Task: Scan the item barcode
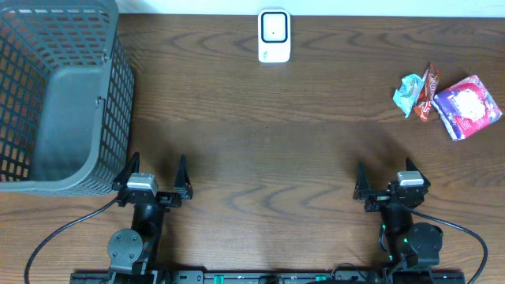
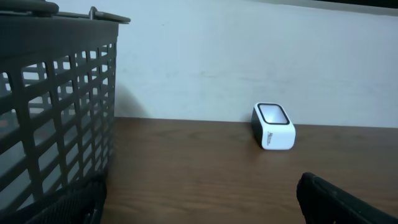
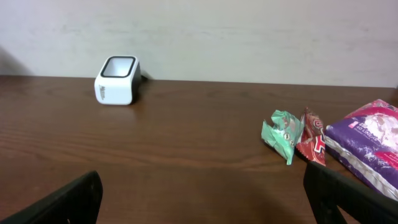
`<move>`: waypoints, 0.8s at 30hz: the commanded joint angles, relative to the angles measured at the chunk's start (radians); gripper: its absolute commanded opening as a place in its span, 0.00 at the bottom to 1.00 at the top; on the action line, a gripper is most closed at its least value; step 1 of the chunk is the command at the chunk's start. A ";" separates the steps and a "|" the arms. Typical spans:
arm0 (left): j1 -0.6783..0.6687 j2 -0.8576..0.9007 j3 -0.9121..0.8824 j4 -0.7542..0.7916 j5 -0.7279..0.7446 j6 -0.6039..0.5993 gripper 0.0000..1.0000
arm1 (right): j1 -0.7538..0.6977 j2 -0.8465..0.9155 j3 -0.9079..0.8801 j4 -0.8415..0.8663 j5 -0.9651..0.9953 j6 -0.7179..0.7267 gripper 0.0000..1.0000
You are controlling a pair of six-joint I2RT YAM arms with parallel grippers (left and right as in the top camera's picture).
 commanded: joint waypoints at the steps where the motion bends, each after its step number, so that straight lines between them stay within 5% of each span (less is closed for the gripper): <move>1: 0.005 -0.010 -0.003 0.002 0.010 -0.012 0.98 | -0.006 -0.006 -0.005 -0.001 -0.005 0.005 0.99; 24: 0.010 -0.010 -0.003 -0.232 0.013 -0.016 0.98 | -0.006 -0.006 -0.005 0.000 -0.005 0.005 0.99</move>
